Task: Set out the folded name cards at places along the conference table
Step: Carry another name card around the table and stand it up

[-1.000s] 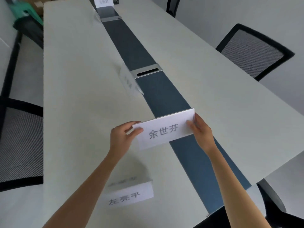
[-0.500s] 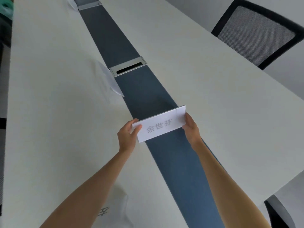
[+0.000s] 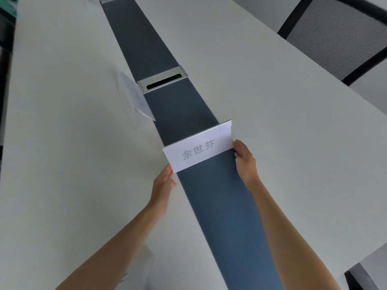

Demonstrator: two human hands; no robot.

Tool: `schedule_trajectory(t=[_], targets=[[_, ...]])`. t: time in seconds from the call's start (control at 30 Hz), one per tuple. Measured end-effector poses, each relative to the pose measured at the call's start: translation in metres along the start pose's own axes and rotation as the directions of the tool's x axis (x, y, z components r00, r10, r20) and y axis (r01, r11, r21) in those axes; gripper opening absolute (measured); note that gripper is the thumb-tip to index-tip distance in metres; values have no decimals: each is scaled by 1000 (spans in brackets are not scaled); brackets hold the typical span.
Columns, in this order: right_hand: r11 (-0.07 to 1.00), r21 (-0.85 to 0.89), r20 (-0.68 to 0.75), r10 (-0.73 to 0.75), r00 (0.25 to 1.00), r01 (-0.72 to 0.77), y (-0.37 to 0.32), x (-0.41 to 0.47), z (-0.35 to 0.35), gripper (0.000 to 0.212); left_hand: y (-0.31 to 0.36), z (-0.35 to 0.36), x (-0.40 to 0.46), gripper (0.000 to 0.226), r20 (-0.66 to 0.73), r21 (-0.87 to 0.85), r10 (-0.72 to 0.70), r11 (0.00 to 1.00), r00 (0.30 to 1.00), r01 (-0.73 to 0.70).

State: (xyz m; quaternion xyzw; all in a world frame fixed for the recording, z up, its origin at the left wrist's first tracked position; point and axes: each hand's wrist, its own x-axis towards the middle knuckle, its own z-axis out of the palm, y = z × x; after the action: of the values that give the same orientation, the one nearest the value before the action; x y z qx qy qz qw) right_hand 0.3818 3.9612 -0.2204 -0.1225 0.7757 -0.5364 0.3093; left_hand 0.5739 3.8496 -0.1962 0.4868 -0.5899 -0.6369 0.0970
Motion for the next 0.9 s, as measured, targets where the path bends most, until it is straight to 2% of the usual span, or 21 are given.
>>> schedule_trajectory(t=[0.13, 0.23, 0.33, 0.57, 0.7, 0.8, 0.9], targets=[[999, -43, 84, -6, 996, 10, -17, 39, 5, 58, 29, 4, 30, 58, -17, -45, 44, 998, 999, -45], [1000, -29, 123, 4, 992, 0, -24, 59, 9, 60, 36, 3, 52, 70, -26, -64, 14, 998, 1000, -15], [1000, 12, 138, 8, 990, -10, -27, 74, 14, 61, 36, 2, 64, 75, -59, -65, -35, 997, 998, 31], [998, -58, 167, -23, 986, 33, -35, 81, 26, 65, 38, 4, 65, 71, -48, -50, 15, 999, 999, -18], [993, -99, 173, -40, 984, 58, -33, 80, 29, 69, 40, 3, 62, 68, -35, -41, 17, 999, 999, -18], [990, -130, 150, -35, 988, 55, -37, 70, 29, 71, 41, -3, 60, 53, -26, -35, -9, 999, 1000, 8], [999, -45, 74, -9, 997, 13, -36, 42, 27, 67, 39, -17, 47, 55, -23, -7, -63, 998, 998, 63]])
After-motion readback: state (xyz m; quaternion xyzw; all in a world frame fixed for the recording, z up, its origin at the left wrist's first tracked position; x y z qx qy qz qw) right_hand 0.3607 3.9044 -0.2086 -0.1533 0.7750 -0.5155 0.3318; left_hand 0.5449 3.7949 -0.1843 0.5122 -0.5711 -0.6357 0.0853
